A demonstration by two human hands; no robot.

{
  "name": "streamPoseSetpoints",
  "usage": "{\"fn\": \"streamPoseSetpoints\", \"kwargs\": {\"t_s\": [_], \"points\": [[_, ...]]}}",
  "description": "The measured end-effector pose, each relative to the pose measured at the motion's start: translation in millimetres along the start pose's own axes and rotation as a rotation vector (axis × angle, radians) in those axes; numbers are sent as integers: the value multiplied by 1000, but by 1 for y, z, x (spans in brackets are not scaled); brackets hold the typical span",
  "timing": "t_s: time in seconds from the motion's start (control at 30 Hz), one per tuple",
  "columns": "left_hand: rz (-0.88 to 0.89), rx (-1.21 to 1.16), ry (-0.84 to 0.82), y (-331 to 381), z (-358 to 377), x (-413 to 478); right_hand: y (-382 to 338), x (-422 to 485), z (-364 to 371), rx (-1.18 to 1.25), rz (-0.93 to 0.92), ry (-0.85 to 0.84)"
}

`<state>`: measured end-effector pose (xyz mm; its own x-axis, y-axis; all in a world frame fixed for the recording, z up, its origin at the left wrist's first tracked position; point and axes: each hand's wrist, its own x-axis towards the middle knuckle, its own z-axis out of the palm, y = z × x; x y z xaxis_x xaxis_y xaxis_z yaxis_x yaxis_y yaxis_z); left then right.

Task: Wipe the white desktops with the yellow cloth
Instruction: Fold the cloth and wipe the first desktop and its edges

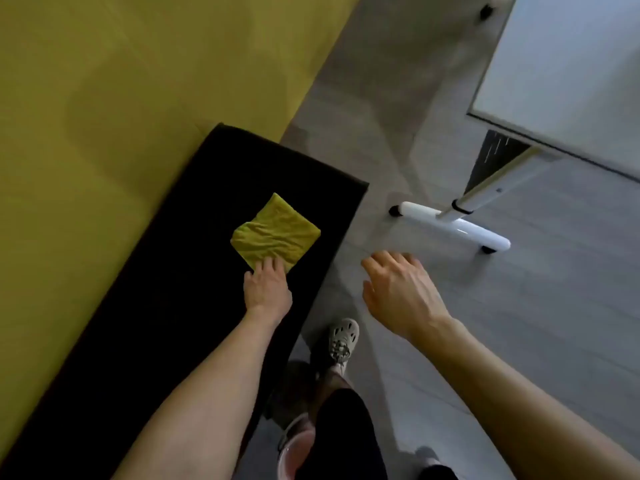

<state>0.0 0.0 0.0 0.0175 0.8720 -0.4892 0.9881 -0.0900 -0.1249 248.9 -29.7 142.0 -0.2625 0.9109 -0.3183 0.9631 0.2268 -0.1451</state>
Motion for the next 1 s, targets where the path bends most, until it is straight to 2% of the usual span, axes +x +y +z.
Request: {"fn": "streamPoseSetpoints", "kwargs": {"t_s": [0.13,0.23,0.4,0.57,0.7,0.83,1.0], "points": [[32,53,91,-12,9,25,1,12,7,15,57,-65],[100,18,89,-18,-9,40,3,7,6,26,84,-99],[199,-81,141,-23,-92,23,8,-12,-25,84,141,-76],[373,-172,88,-9,-203,-20,10,-36,-72,226,177,-20],[644,-246,23,32,-284,-48,33,-56,-107,273,199,51],[914,-198,65,102,-347,-62,78,-76,-145,238,232,139],[1092,-142,107,196,-413,-61,155,-108,-177,301,359,288]]}}
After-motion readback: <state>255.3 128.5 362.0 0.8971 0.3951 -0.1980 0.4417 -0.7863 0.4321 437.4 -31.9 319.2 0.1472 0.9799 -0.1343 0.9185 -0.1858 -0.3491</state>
